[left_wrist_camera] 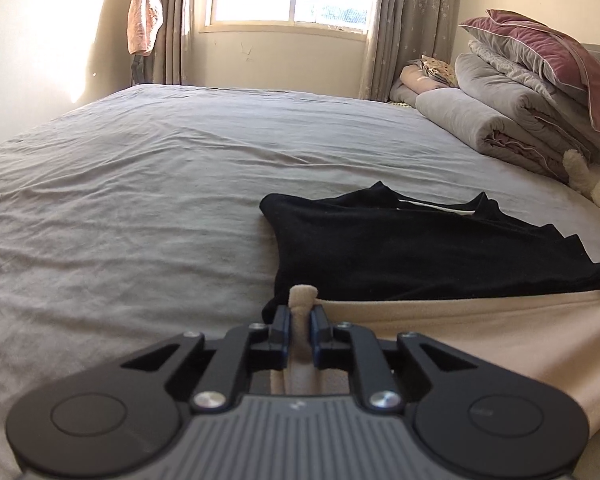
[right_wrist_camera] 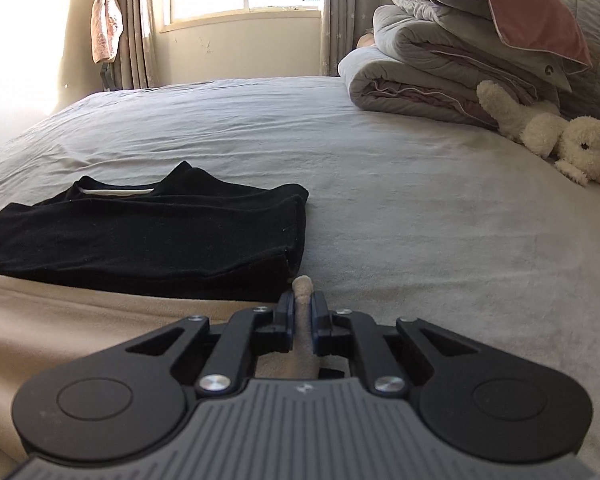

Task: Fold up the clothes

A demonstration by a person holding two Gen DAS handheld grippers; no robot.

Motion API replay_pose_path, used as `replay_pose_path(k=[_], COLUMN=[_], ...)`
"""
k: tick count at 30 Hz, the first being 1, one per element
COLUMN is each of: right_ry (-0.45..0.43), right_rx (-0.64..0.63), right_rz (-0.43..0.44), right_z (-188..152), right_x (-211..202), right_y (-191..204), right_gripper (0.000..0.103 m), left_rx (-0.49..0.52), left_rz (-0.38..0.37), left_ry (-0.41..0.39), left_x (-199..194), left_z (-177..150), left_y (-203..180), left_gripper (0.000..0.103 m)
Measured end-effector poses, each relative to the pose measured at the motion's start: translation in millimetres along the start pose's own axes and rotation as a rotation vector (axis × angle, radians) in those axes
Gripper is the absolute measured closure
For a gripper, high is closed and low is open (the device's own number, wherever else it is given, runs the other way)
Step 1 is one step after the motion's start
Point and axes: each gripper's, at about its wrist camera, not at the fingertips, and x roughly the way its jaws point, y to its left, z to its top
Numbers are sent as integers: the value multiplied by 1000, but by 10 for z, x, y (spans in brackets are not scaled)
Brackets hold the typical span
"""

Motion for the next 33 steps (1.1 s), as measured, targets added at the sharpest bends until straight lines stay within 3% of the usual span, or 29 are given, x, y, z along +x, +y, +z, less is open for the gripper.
replay_pose_path(k=[2, 4, 6, 8, 14, 19, 25, 29, 33], right_ry=[-1, -34, -59, -63, 69, 188, 217, 159, 90], right_rx=[-9, -26, -35, -46, -69, -51, -134, -230, -172], right_rz=[-8, -20, 23, 89, 364, 455, 449, 382, 365], right_z=[43, 90, 122, 141, 113, 91, 4, -18, 8], right_x=[-60, -178, -298, -397, -517, -551, -478, -271, -126], right_y=[24, 62, 129, 220, 614, 761, 985, 1202, 1186], right_gripper=[85, 74, 73, 73, 73, 73, 73, 74, 74], left_rx=[-19, -33, -35, -16, 139, 263, 359, 358, 366], left_rz=[21, 21, -5, -78, -366, -500, -511, -521, -529], left_ry=[-7, -55, -86, -101, -76, -3, 63, 71, 69], left_x=[-75, -202, -321, -438, -646, -577, -464, -461, -483], left_z=[46, 93, 129, 143, -85, -332, -548, -549, -544], left_y=[20, 41, 24, -54, -559, -937, -1115, -1089, -1067], left_gripper=[74, 73, 74, 75, 83, 86, 87, 87, 87])
